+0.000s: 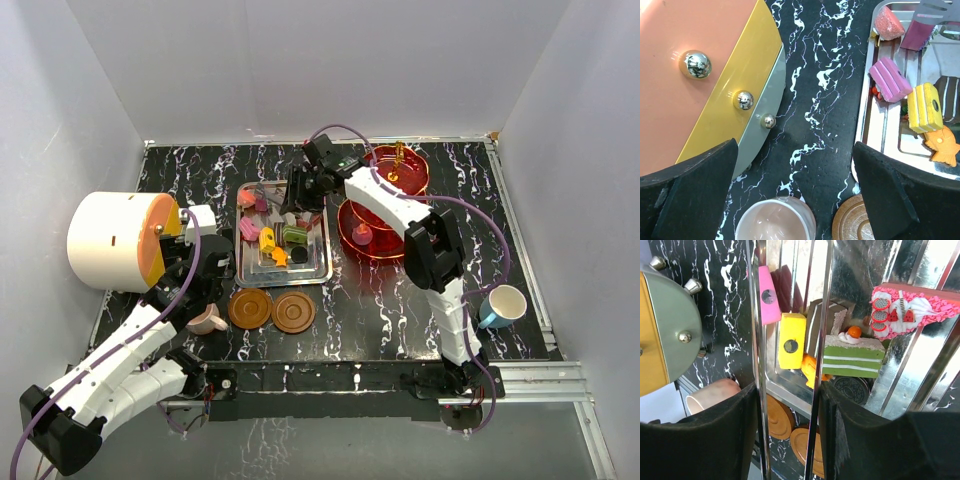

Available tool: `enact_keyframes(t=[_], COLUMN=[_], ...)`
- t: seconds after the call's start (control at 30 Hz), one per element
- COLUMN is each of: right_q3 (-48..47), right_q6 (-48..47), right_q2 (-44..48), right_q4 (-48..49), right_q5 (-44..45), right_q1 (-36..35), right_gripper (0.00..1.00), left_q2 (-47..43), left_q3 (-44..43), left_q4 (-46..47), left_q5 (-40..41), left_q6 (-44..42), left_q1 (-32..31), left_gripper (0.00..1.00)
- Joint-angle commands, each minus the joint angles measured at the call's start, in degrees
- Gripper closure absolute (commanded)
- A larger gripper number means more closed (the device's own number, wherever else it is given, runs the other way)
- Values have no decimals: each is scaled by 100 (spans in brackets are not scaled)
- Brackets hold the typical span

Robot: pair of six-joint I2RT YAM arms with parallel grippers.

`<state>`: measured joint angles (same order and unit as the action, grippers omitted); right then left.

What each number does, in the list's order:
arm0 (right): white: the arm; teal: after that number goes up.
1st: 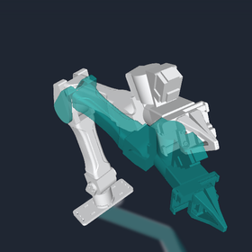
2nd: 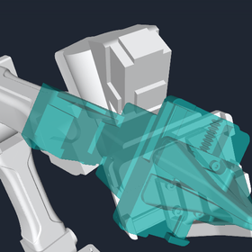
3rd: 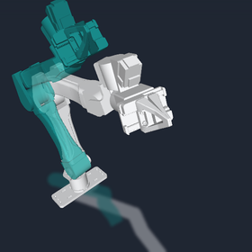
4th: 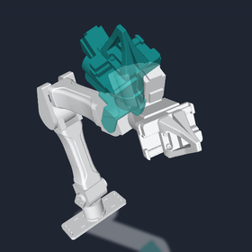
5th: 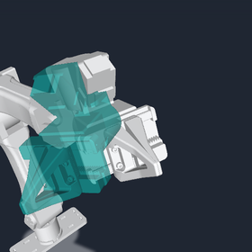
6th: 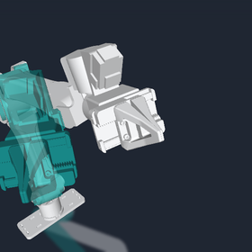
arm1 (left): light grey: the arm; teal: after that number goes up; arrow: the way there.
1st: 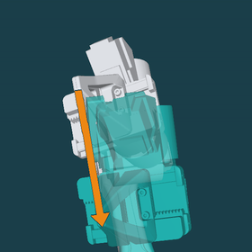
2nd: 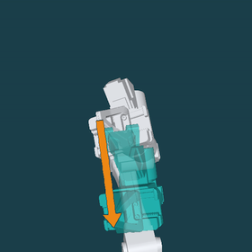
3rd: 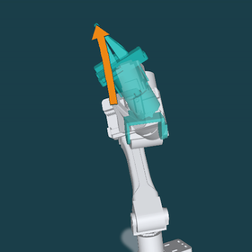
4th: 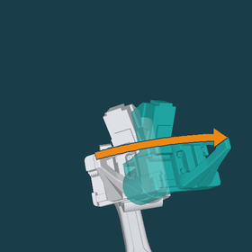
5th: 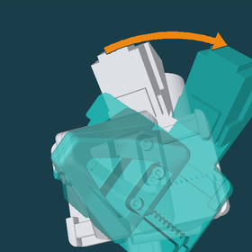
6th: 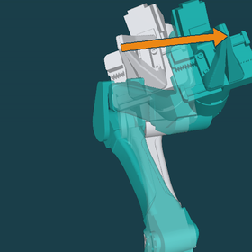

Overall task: Serve the afternoon tea
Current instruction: Pick up the desert from the tray.

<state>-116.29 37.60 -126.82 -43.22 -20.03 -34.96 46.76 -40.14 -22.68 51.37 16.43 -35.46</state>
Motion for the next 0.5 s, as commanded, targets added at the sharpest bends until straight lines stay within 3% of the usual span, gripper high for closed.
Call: enact_keyframes(t=[0.0,0.47], right_q3=[196,561], right_q6=[371,878], right_q2=[404,257], right_q4=[420,971], right_q5=[78,-539], right_q1=[34,24], right_gripper=[55,57], left_q2=[-46,-19], left_q3=[18,16], left_q4=[100,120], left_q5=[4,-44], left_q6=[-78,-104], left_q1=[22,22], left_gripper=[1,1])
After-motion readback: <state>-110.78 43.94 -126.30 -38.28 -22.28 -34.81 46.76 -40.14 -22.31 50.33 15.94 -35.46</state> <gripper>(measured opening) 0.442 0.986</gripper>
